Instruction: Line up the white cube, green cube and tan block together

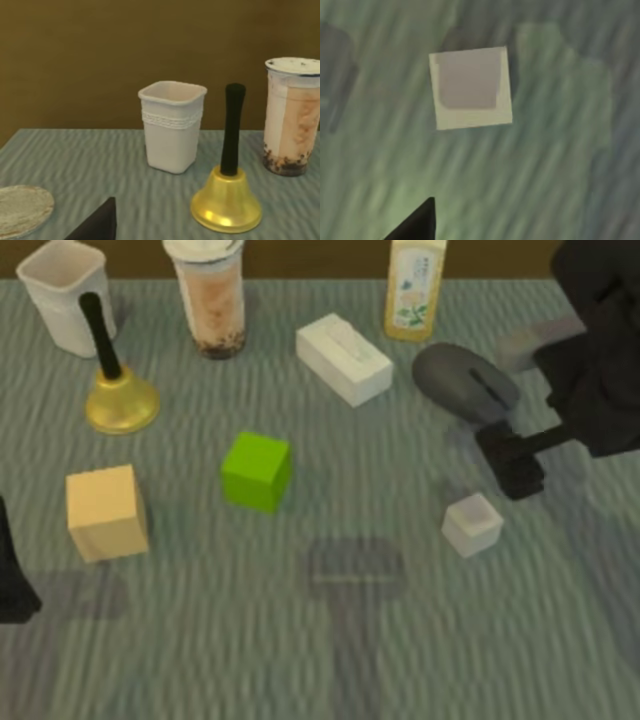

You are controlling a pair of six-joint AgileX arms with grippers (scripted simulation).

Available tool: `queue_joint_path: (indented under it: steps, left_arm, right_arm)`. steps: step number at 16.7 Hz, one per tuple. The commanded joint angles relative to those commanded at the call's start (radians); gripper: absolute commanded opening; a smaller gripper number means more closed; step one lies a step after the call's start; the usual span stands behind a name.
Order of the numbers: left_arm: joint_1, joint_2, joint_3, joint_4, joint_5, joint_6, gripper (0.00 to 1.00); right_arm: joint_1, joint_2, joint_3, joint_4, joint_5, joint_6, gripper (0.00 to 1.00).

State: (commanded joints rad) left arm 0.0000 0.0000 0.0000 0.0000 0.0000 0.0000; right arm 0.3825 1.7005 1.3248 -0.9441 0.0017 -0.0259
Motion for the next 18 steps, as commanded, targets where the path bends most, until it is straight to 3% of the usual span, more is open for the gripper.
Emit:
queue_joint_path:
  steps: [8,14,18]
  left_arm:
    - [0.0,0.0,0.0,0.0,0.0,0.0,1.0]
    - [0.0,0.0,0.0,0.0,0.0,0.0,1.0]
    - [0.0,0.0,0.0,0.0,0.0,0.0,1.0]
  right_arm:
    - [0.09,0.379,0.333,-0.202,0.0,-0.005,1.0]
    - [0.087,0.383,0.334,-0.2,0.0,-0.006,1.0]
    - [0.09,0.425,0.261,-0.086,0.001,-0.006,1.0]
